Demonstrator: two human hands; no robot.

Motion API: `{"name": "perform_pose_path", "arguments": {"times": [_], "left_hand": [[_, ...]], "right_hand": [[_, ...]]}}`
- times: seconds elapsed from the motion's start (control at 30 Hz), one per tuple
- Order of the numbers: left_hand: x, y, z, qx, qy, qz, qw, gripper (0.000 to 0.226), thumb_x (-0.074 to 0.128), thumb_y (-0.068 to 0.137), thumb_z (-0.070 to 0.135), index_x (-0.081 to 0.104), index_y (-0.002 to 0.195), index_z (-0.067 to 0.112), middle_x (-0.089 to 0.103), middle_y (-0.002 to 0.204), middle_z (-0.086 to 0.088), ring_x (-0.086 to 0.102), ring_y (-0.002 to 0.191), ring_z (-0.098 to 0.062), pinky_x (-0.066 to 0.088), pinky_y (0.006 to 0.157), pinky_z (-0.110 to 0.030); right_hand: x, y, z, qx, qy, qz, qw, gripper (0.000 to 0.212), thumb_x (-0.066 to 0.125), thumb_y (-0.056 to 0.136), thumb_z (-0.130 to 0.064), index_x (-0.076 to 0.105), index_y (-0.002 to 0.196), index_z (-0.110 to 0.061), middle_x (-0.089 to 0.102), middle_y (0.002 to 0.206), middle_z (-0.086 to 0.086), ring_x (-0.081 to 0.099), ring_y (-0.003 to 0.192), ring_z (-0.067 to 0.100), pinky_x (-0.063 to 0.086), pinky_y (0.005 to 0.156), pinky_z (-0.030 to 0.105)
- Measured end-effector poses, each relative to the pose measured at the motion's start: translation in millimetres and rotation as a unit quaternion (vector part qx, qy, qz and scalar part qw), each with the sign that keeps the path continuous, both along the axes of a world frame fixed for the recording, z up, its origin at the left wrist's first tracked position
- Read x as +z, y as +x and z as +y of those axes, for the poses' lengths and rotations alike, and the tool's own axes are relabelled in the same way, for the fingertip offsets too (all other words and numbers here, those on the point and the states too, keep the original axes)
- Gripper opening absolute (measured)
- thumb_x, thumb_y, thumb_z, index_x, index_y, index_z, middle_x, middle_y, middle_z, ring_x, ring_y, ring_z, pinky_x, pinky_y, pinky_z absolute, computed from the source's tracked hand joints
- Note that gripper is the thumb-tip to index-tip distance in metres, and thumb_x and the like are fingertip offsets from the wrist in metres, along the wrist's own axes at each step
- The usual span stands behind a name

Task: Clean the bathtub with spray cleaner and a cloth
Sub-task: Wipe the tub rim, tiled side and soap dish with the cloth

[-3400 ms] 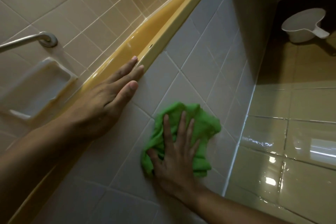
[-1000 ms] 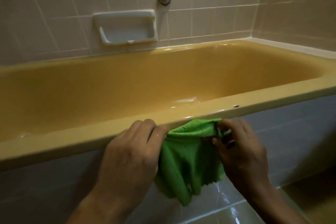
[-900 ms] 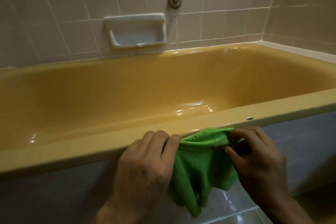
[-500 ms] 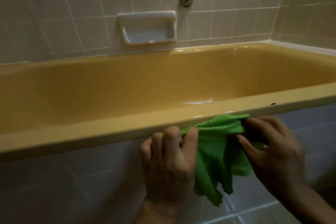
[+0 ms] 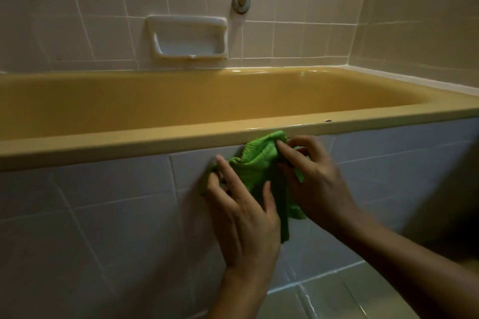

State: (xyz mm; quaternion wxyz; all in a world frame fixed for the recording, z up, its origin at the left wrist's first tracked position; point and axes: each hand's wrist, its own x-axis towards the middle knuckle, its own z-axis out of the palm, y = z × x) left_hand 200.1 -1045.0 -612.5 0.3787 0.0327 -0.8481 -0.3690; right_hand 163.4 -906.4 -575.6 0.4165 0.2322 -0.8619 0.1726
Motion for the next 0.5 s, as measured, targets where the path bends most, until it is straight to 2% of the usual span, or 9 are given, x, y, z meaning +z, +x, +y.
{"name": "perform_pose_path", "arguments": {"times": [0.07, 0.13, 0.17, 0.23, 0.33, 0.5], "left_hand": [[-9, -2, 3, 0.014, 0.001, 0.019, 1.0, 0.096, 0.074, 0.089, 0.037, 0.019, 0.161, 0.005, 0.034, 0.145, -0.02, 0.057, 0.119, -0.037, 0.055, 0.094, -0.042], [-19, -6, 3, 0.022, 0.001, 0.061, 0.998, 0.083, 0.078, 0.088, 0.031, 0.031, 0.149, 0.002, 0.038, 0.141, -0.025, 0.054, 0.12, -0.038, 0.052, 0.098, -0.042], [-23, -9, 3, 0.029, -0.011, 0.083, 0.996, 0.072, 0.078, 0.087, 0.028, 0.036, 0.141, 0.003, 0.041, 0.137, -0.027, 0.053, 0.117, -0.039, 0.053, 0.096, -0.043], [-24, -12, 9, 0.043, -0.028, 0.093, 0.994, 0.06, 0.077, 0.088, 0.027, 0.042, 0.132, 0.007, 0.042, 0.132, -0.027, 0.054, 0.111, -0.04, 0.054, 0.092, -0.047], [-16, -15, 29, 0.081, -0.009, 0.073, 0.994, 0.057, 0.075, 0.09, 0.035, 0.053, 0.136, 0.01, 0.042, 0.135, -0.024, 0.051, 0.116, -0.04, 0.05, 0.098, -0.048], [-18, -27, 61, 0.15, 0.01, 0.043, 0.988, 0.072, 0.07, 0.09, 0.041, 0.042, 0.149, 0.011, 0.03, 0.153, -0.023, 0.036, 0.135, -0.044, 0.035, 0.114, -0.056]], "right_hand": [[8, -4, 9, -0.011, 0.035, 0.029, 0.999, 0.035, 0.068, 0.09, -0.018, 0.069, 0.122, -0.004, 0.061, 0.118, 0.021, 0.065, 0.092, 0.025, 0.061, 0.065, 0.031], [12, -11, 24, -0.038, 0.065, 0.071, 0.995, 0.032, 0.074, 0.087, -0.023, 0.072, 0.113, -0.005, 0.064, 0.109, 0.019, 0.063, 0.086, 0.027, 0.058, 0.056, 0.037], [12, -15, 31, -0.049, 0.084, 0.096, 0.991, 0.031, 0.074, 0.088, -0.026, 0.073, 0.111, -0.006, 0.063, 0.105, 0.018, 0.059, 0.086, 0.027, 0.055, 0.056, 0.04], [11, -22, 45, -0.054, 0.125, 0.14, 0.981, 0.031, 0.07, 0.093, -0.033, 0.073, 0.113, -0.01, 0.058, 0.101, 0.016, 0.051, 0.088, 0.028, 0.047, 0.062, 0.042], [13, -29, 60, -0.051, 0.162, 0.195, 0.966, 0.032, 0.069, 0.094, -0.042, 0.073, 0.117, -0.019, 0.049, 0.105, 0.013, 0.046, 0.093, 0.03, 0.034, 0.072, 0.04], [12, -42, 75, -0.012, 0.169, 0.225, 0.959, 0.032, 0.067, 0.096, -0.048, 0.073, 0.122, -0.03, 0.045, 0.111, 0.01, 0.046, 0.098, 0.032, 0.035, 0.081, 0.045]]}}
